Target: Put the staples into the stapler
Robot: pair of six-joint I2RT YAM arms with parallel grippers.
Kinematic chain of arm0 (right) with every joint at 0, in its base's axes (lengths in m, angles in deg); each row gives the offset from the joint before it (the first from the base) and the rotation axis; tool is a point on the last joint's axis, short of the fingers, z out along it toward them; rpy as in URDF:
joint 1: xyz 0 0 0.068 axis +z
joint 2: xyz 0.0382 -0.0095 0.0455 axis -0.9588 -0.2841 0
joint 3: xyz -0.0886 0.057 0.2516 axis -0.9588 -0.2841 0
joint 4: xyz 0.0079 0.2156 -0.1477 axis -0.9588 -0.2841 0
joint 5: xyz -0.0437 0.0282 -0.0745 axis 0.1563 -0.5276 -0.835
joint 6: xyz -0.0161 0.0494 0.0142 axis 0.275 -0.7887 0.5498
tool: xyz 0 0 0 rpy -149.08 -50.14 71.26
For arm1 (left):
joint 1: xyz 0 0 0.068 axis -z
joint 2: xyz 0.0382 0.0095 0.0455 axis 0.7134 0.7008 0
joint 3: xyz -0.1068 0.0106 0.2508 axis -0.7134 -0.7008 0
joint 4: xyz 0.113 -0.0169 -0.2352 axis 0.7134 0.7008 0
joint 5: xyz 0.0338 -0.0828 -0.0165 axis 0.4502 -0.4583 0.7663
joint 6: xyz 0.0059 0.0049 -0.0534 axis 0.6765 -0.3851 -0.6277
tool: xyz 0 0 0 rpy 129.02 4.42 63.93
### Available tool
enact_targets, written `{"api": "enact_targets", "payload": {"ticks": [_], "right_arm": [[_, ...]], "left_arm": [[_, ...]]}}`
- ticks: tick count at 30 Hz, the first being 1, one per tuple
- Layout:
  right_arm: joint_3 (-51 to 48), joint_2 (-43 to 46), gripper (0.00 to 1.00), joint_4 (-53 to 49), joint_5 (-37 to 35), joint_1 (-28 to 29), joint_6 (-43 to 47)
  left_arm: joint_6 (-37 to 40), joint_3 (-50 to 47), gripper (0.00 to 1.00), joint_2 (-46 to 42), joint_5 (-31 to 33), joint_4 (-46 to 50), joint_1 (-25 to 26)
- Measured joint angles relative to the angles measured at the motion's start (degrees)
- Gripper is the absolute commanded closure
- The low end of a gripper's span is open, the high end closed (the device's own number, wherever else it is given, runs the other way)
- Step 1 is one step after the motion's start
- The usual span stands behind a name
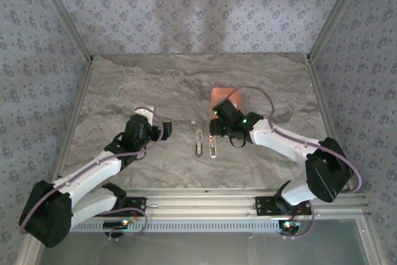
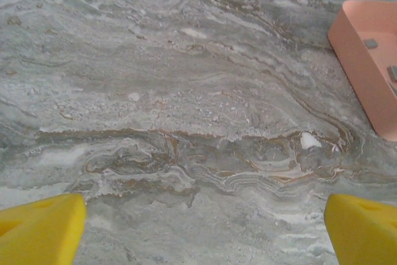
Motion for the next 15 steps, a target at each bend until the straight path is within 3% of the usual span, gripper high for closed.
{"api": "enact_targets", "payload": {"ticks": [6, 9, 15], "right_arm": [[3.5, -2.7, 0.42, -2.4, 8.6, -13.6, 8.9], [7.1, -7.6, 0.42, -3.7, 12.3, -16.0, 12.1], [15.8, -17.8, 0.41, -8.1, 11.8, -19.2, 17.9]], "left_arm": [[-0.6, 0.4, 0.02, 4.0, -0.7, -0.3, -0.1], [-1.1, 1.3, 0.02, 6.1, -1.6, -0.2, -0.3], [-1.6, 3.2, 0.03, 9.1, -2.6, -0.4, -0.3]]}}
